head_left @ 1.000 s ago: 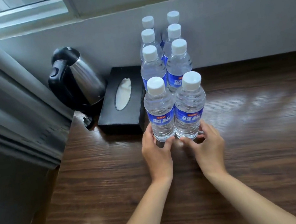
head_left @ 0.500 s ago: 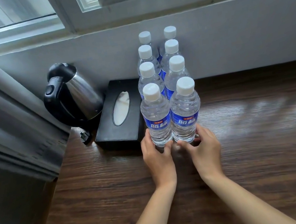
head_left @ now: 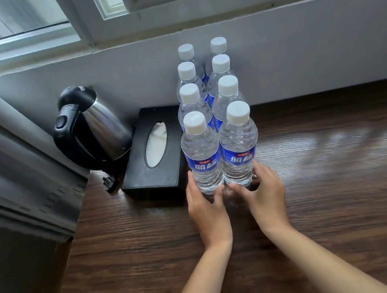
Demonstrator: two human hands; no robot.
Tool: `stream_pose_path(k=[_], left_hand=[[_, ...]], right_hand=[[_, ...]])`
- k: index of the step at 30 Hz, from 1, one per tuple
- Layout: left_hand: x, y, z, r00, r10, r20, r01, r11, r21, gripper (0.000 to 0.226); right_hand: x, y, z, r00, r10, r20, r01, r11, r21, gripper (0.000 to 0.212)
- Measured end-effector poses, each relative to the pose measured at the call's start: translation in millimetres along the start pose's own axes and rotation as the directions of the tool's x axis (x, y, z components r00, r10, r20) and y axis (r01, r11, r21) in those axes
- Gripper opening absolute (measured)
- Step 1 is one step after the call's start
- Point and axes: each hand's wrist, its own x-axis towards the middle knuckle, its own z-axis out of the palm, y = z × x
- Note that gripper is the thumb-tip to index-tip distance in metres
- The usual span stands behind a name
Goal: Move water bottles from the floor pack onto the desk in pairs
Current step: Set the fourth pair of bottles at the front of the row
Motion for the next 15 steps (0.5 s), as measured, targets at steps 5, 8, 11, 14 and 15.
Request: stream_pose_path(k=[5,8,11,14,15], left_hand=[[-1.4,-0.1,-1.1,1.0,0.006,0.022,-0.006,1.0,0.025,0.077],[0.3,-2.6,-1.7,0.998,-0.016,0.053,0.017,1.0,-0.019,0.08],[0.3,-3.9,-3.0,0.991,-0.051,0.12,0.058,0.997,-0.052,0.085],[-3.4,-3.8,-10.4,0.986,-0.1,0.134,0.112,0.99,-0.087,0.088],[-8.6,1.2,-17.8,0.979,-0.143,0.144,0.158,0.982,-0.101,0.088]], right_hand=[[-0.3,0.1,1.1,1.0,0.02,0.012,-0.02,1.0,0.016,0.051],[0.8,0.9,1.8,0.997,0.067,0.026,-0.068,0.996,0.062,0.054],[1.2,-0.7,0.5,0.991,0.122,0.062,-0.127,0.987,0.095,0.06],[1.2,-1.3,-3.9,0.977,0.181,0.117,-0.198,0.968,0.156,0.067],[-4.5,-3.8,-7.3,0.97,0.207,0.126,-0.225,0.961,0.159,0.069]])
